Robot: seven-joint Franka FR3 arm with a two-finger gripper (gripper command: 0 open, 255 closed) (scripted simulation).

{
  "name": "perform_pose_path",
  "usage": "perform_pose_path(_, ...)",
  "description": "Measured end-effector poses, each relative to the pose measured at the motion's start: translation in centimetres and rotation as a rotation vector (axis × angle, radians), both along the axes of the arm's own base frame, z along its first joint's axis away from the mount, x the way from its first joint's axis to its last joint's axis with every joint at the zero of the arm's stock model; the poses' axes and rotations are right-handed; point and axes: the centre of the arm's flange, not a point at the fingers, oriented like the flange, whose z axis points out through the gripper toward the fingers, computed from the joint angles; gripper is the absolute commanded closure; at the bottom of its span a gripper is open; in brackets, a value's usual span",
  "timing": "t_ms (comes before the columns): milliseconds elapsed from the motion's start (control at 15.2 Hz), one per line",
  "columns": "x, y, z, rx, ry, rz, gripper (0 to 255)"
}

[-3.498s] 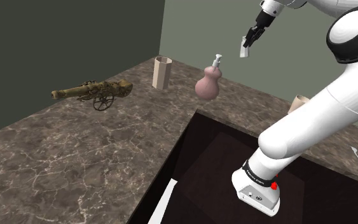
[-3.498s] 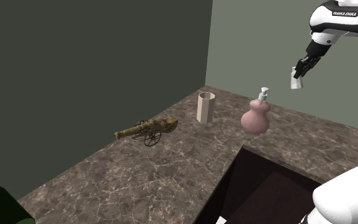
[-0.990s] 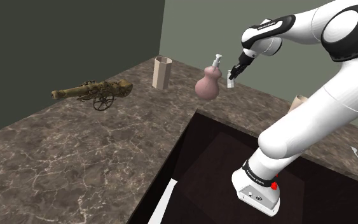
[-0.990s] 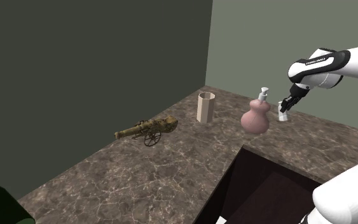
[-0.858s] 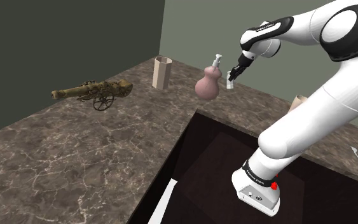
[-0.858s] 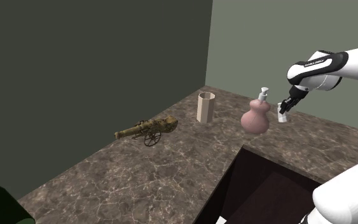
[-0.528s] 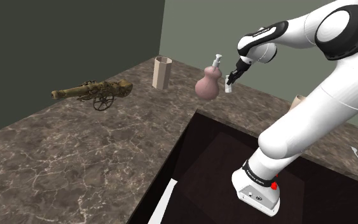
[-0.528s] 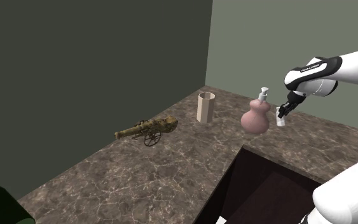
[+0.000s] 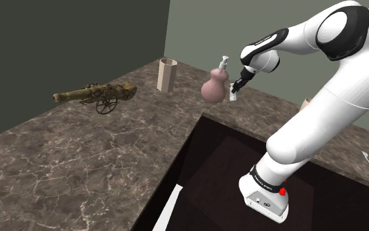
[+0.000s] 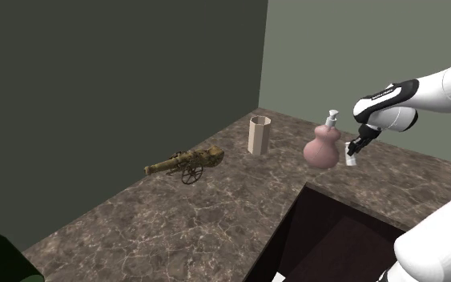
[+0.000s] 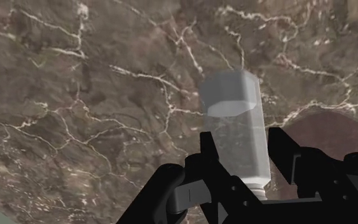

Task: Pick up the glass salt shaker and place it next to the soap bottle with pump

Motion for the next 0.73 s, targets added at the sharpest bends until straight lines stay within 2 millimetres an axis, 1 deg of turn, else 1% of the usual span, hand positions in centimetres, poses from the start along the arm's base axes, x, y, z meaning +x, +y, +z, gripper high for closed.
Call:
perform_pose_path(198, 0.1, 0.0, -1.8, 0.000, 0.000, 0.000, 255)
perform_pose_path(594, 0.0, 0.0, -2.1, 0.000, 0.000, 0.000, 255)
perform_pose_path(660, 0.0, 0.0, -2.1, 0.000, 0.000, 0.000, 0)
perform_pose_path(726, 0.0, 0.0, -2.1, 0.000, 0.000, 0.000, 0)
